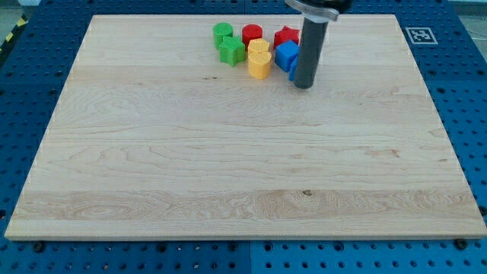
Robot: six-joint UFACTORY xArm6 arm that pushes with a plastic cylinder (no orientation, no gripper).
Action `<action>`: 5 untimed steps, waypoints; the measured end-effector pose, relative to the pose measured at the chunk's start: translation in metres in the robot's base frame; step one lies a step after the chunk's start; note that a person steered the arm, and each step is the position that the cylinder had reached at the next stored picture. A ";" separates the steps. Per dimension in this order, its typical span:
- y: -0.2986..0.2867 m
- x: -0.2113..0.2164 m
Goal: Move the blue cube into the yellow blocks
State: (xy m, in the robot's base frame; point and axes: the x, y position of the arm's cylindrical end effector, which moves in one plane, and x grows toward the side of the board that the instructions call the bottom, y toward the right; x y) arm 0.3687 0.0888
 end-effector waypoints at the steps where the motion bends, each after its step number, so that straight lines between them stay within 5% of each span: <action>1: -0.002 0.005; 3: 0.032 0.010; 5: 0.055 -0.054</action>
State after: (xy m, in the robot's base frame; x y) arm 0.3150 0.1442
